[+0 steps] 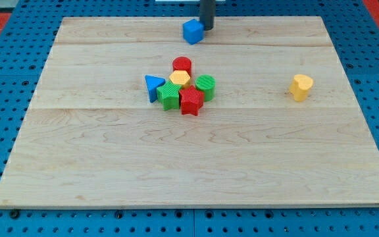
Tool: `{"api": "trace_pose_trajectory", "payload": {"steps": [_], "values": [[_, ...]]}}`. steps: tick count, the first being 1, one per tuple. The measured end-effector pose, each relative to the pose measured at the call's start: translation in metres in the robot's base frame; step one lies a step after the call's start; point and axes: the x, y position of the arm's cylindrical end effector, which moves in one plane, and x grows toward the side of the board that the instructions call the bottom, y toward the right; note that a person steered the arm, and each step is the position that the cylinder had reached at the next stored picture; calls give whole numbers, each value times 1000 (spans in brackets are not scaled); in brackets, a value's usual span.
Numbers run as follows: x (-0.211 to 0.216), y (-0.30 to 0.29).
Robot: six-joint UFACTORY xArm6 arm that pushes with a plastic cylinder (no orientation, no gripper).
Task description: Move the cube at the top left of the triangle
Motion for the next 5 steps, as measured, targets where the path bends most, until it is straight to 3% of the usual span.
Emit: {"api": "trace_pose_trajectory", "payload": {"steps": [1, 3, 4, 5], "values": [[40, -17], [11, -59], [61, -94], [79, -93]]}}
